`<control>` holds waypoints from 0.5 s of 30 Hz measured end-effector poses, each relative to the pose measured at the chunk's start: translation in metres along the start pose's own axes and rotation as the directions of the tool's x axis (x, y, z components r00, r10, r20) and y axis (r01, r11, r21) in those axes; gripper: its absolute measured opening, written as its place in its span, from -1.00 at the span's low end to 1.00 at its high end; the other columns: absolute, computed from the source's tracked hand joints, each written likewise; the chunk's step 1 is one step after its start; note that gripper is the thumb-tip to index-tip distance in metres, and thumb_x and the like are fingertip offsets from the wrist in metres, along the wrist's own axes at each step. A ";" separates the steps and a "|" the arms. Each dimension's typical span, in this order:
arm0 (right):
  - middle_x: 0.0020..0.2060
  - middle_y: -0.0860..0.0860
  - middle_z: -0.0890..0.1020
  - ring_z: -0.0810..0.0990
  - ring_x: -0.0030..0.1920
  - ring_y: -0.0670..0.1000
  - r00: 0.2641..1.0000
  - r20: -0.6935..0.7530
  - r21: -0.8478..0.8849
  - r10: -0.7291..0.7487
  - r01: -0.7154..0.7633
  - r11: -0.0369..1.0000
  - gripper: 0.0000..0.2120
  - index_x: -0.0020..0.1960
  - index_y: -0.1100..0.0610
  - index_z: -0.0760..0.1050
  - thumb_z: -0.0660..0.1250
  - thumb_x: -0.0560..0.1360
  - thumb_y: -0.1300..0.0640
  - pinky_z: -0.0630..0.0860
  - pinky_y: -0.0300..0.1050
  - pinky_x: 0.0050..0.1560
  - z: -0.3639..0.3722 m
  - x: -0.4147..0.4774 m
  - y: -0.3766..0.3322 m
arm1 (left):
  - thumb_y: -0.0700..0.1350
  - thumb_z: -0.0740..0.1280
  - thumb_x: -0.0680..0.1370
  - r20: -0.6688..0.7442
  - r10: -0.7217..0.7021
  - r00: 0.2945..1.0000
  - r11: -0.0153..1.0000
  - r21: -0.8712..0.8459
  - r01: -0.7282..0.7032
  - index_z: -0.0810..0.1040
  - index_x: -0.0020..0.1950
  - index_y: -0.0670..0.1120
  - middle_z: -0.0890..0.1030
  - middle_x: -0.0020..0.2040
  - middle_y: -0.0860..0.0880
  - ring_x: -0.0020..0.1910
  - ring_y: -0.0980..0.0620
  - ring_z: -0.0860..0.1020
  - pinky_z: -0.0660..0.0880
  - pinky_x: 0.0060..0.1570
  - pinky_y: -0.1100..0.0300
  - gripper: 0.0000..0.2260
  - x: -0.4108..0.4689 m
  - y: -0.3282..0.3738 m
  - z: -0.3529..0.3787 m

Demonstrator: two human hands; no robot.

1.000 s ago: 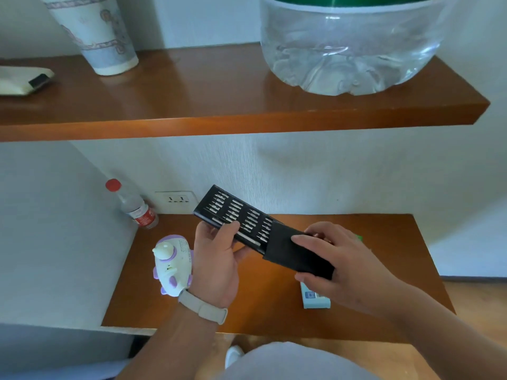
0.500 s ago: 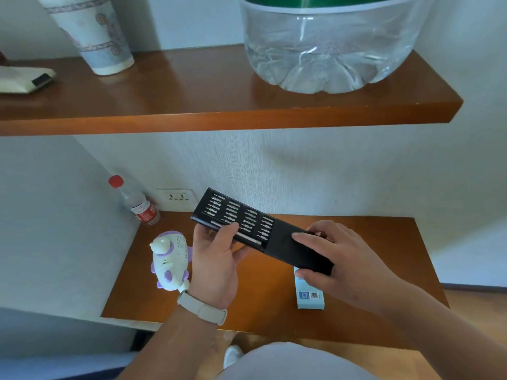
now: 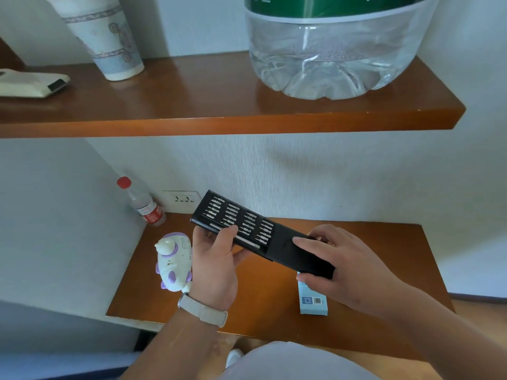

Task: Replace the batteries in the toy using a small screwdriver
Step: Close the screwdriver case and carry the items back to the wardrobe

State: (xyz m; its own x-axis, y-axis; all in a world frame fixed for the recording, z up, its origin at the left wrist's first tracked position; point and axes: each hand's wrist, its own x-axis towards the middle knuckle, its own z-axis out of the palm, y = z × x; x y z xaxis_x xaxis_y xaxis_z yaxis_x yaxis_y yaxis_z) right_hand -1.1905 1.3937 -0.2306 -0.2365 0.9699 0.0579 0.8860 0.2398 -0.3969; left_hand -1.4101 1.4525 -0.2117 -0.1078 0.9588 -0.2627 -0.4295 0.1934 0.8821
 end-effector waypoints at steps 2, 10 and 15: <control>0.25 -0.11 0.46 0.44 0.16 -0.08 1.000 0.014 0.006 -0.001 0.001 1.000 -0.39 0.44 -0.21 0.31 0.10 0.45 -0.42 0.36 -0.30 0.03 -0.001 0.003 -0.004 | -0.28 0.28 0.62 0.011 -0.003 1.000 1.000 0.013 0.003 0.42 0.30 -0.12 0.60 0.23 -0.21 0.16 -0.16 0.65 0.66 -0.12 0.03 -0.74 -0.002 -0.001 -0.001; 0.26 -0.09 0.46 0.44 0.18 -0.09 0.999 0.031 -0.016 -0.037 0.038 0.999 -0.36 0.48 -0.16 0.30 0.09 0.47 -0.40 0.33 -0.31 0.03 0.000 0.014 -0.017 | -0.27 0.28 0.62 0.028 -0.049 0.998 0.999 0.025 0.048 0.39 0.40 -0.12 0.57 0.27 -0.23 0.27 -0.22 0.58 0.65 -0.14 0.07 -0.65 -0.008 -0.009 -0.003; 0.21 -0.07 0.50 0.49 0.15 -0.05 0.999 0.015 -0.038 -0.042 0.042 0.998 -0.39 0.45 -0.13 0.35 0.11 0.49 -0.38 0.34 -0.28 0.04 0.004 0.015 -0.020 | -0.28 0.26 0.63 0.037 -0.055 0.998 0.998 0.040 0.053 0.39 0.39 -0.12 0.60 0.24 -0.20 0.23 -0.19 0.61 0.65 -0.16 0.10 -0.67 -0.012 -0.011 -0.001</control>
State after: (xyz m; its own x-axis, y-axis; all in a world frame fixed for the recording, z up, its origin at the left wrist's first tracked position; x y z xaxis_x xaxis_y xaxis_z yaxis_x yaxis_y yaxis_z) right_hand -1.2132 1.4029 -0.2255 -0.2791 0.9583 0.0606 0.8896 0.2818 -0.3594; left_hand -1.4052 1.4389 -0.2184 -0.0513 0.9538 -0.2961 -0.3984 0.2523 0.8818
